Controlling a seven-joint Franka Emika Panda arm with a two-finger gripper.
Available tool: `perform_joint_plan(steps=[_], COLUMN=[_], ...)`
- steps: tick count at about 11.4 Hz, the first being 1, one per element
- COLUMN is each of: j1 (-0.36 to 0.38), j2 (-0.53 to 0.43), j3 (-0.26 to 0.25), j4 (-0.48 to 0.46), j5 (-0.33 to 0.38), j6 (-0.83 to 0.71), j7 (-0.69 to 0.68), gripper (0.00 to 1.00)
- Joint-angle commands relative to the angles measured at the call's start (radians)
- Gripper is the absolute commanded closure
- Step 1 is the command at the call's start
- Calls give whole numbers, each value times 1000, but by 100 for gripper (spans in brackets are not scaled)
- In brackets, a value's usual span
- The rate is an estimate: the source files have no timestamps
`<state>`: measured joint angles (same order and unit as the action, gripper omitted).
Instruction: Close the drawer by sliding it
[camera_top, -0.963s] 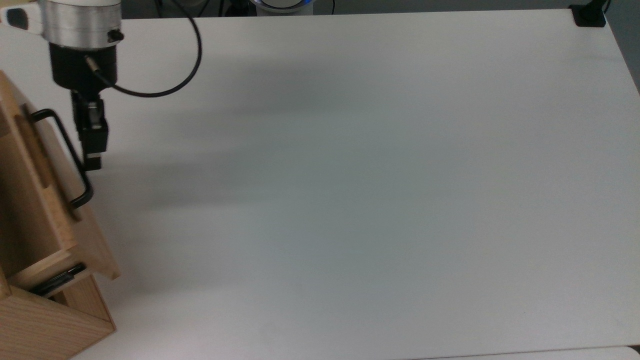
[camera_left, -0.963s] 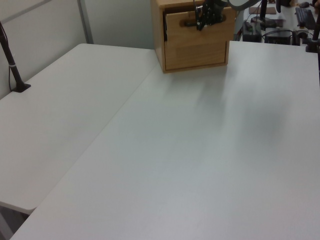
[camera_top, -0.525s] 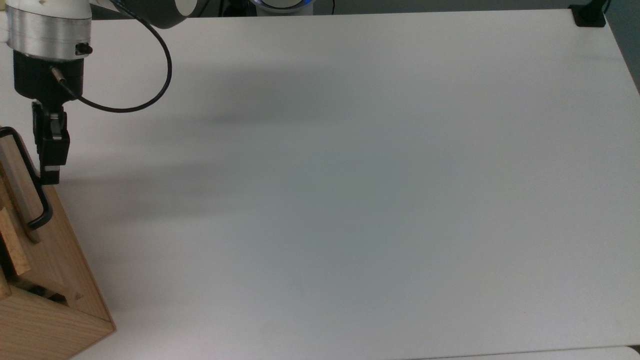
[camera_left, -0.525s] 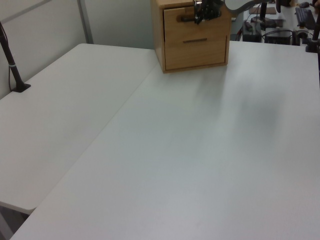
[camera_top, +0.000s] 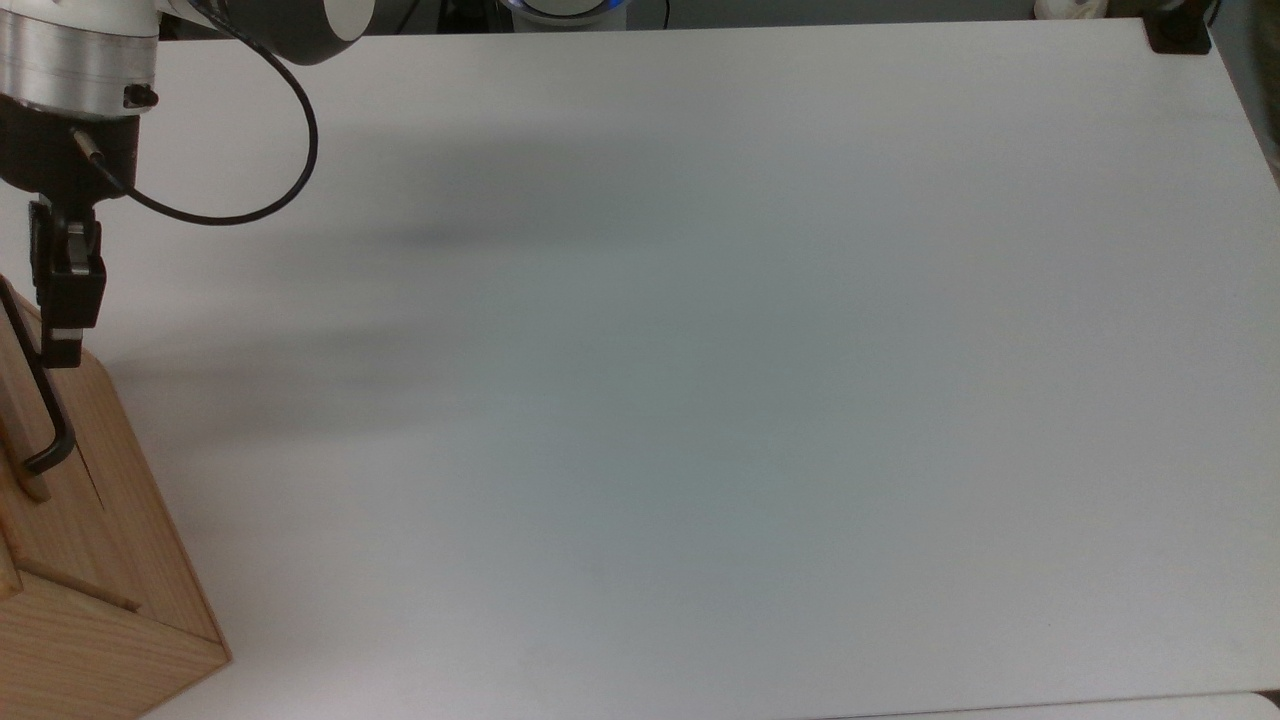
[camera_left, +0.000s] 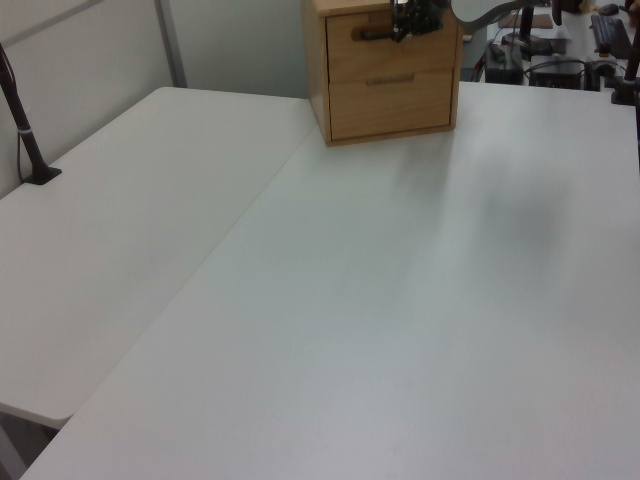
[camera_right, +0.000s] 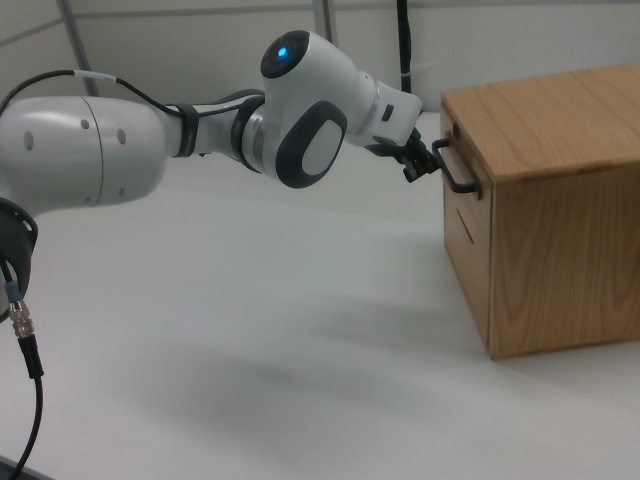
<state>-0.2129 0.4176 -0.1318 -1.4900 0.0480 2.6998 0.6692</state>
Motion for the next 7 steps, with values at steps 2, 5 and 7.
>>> perform_joint_plan(steps=[2,5,7], j1=[-25,29,102], j2=[7,-121,-215], j3=[-9,4,6], j4=[27,-27,-42], j5=[-10,-16,-14], j6=[35,-203,-550], j7=[-69,-141,-308], gripper=[69,27,19])
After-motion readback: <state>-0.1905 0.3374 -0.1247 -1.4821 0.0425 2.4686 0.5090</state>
